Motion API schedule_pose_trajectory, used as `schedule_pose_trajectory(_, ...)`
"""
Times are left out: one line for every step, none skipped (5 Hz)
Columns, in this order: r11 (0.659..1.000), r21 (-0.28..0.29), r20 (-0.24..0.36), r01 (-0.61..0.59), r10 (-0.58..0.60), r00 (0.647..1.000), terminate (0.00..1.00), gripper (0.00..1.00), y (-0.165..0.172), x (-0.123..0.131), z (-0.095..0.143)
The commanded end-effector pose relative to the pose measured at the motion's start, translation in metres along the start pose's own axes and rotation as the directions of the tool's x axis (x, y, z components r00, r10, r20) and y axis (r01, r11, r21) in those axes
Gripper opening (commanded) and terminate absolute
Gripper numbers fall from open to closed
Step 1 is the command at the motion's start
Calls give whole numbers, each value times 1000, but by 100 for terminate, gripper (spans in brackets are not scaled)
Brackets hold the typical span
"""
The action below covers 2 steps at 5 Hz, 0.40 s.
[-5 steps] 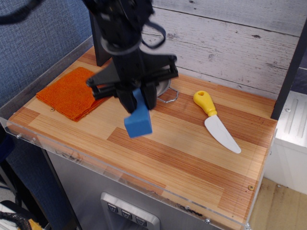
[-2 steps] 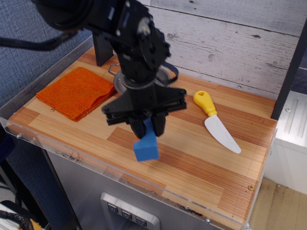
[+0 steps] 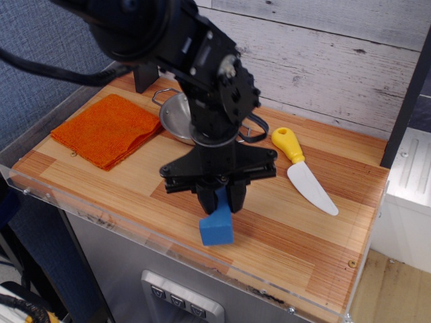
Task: Move the blue holder and place it at the edge of the table.
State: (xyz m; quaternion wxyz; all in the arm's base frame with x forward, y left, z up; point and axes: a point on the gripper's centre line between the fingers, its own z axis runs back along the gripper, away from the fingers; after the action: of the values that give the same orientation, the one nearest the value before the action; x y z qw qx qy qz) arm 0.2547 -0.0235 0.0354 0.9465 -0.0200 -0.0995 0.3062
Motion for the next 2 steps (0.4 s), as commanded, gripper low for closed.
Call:
schedule_pose_trajectory(1000, 5, -6, -2, 2, 1000, 0, 100, 2, 2, 6)
schedule_pose_trajectory(1000, 5, 6, -12, 12, 1000, 0, 100, 3, 4, 7)
